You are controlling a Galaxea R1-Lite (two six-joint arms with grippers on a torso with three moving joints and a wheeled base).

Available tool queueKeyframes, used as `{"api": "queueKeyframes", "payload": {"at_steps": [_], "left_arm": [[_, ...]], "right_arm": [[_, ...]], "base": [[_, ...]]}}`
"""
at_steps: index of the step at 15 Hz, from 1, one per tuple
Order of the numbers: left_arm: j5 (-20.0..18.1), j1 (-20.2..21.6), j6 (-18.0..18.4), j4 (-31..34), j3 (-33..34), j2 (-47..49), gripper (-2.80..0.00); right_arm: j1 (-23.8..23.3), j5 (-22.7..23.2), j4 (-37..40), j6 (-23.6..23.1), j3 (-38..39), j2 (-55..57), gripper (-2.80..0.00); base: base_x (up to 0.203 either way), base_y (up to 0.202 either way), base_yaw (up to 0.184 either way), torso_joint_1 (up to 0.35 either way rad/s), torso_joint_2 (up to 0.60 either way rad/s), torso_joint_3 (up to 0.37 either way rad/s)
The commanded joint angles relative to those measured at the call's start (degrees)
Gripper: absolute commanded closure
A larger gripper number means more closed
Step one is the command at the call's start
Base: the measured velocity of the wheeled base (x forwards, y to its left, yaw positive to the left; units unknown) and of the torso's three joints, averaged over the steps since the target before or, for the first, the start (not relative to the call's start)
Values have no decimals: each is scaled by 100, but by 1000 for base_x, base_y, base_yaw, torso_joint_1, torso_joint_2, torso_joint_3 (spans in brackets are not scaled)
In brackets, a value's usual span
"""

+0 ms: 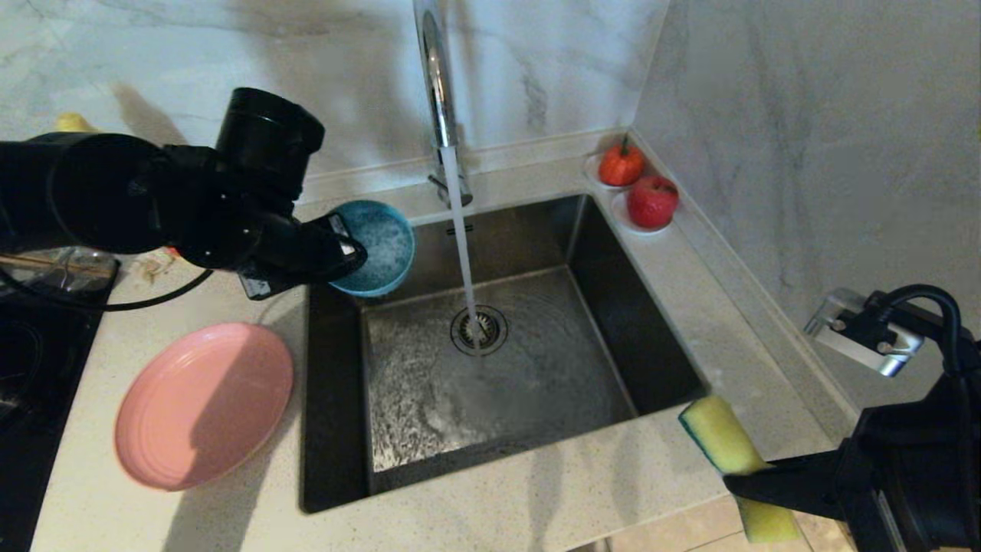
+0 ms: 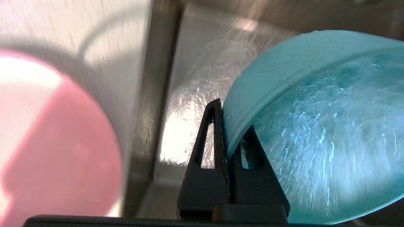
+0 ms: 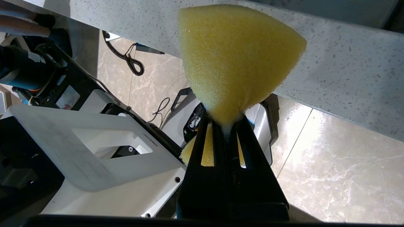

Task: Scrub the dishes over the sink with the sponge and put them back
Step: Wash the bowl

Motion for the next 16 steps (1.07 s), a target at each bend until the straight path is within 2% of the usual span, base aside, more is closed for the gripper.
{"api": "queueKeyframes", "payload": {"at_steps": [1,4,11,13,15,16], "left_arm": [[5,6,611,-849,552,-534,0],[-15,6,1308,-2063,1070,-702,0],[-163,6,1833,-3723,1680,-787,0],[-448,6,2080,-4244,1996,-944,0],[-987,6,2439,-4878,2458,-1220,0],[-1110,6,2614,-5105,2579,-1269,0]], "right_arm": [[3,2,27,-4,1,-64,0],[3,10,45,-4,92,-43,0],[3,11,25,-1,212,-38,0],[3,19,36,4,239,-29,0],[3,14,27,-1,300,-47,0],[3,19,27,5,309,-47,0]], "base": [[0,0,0,0,0,0],[0,0,0,0,0,0],[0,0,0,0,0,0],[0,0,0,0,0,0],[0,0,0,0,0,0],[0,0,0,0,0,0]]}}
